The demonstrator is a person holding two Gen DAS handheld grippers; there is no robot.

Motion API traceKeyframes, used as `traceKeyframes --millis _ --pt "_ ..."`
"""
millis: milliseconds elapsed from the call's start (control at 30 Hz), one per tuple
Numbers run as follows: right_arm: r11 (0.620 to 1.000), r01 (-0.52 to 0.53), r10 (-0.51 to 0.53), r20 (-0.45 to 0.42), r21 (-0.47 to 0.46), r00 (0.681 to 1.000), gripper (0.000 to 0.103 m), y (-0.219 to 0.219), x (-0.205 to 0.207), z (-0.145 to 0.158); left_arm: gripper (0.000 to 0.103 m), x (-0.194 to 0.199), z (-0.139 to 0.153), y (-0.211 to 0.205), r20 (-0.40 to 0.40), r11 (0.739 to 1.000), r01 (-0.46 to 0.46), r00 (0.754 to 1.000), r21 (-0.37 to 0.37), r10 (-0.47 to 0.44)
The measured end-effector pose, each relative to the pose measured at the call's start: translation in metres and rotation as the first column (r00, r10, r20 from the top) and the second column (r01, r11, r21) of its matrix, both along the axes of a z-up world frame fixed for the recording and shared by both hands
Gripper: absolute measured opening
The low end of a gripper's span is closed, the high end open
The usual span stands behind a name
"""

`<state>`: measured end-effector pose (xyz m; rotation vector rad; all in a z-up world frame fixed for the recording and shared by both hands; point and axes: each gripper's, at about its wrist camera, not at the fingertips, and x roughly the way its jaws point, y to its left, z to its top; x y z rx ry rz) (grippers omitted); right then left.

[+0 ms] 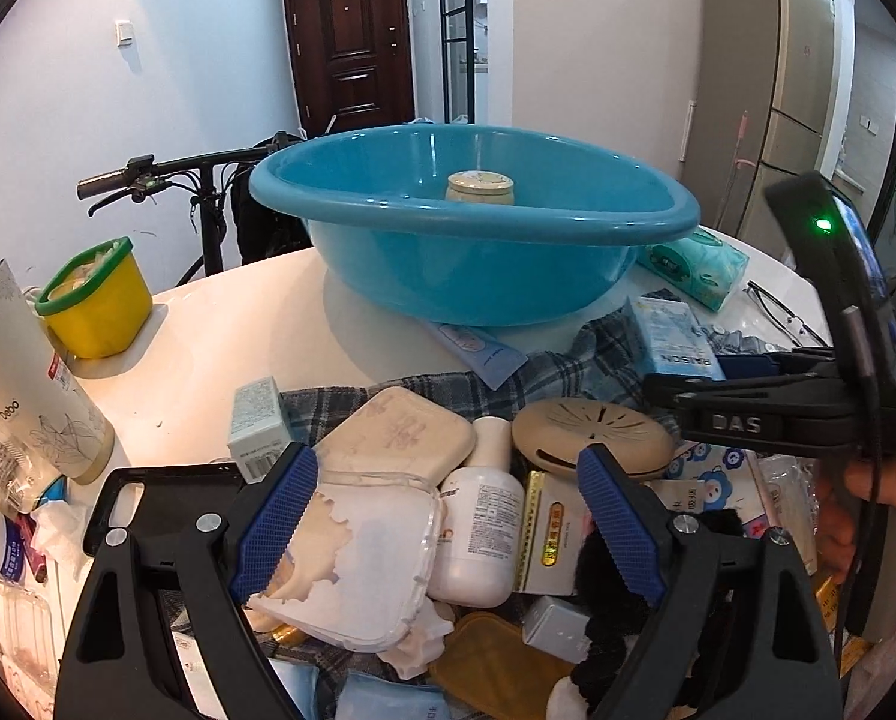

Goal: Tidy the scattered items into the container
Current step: 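Close the right tool on the RAISON tissue box, then grasp the round beige vented disc with the left tool while the right tool holds the box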

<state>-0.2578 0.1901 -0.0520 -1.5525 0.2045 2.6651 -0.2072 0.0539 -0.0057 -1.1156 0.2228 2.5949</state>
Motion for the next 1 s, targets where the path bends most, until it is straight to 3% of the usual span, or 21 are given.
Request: traceKeyframes --millis 167,333,600,1000 --pt "0.999 -0.009 0.01 -0.024 0.049 1.0 0.061 0.013 0.017 0.008 0.09 0.002 -0.002 0.011 0.019 0.999 0.035 0.999 0.001 -0.035" --pt "0.995 -0.02 0.023 -0.034 0.093 0.999 0.061 0.022 0.029 0.01 0.09 -0.001 -0.006 0.028 0.117 0.985 0.157 0.98 0.067 -0.164" --pt "0.998 -0.025 0.027 -0.051 0.049 0.998 0.061 0.035 0.039 0.015 0.09 -0.019 -0.018 0.051 0.175 0.984 0.17 0.969 0.05 -0.177" --pt "0.998 -0.048 0.049 -0.034 0.037 0.998 0.061 0.036 0.034 0.006 0.09 -0.028 -0.03 0.075 0.189 0.973 0.227 0.958 -0.048 -0.214"
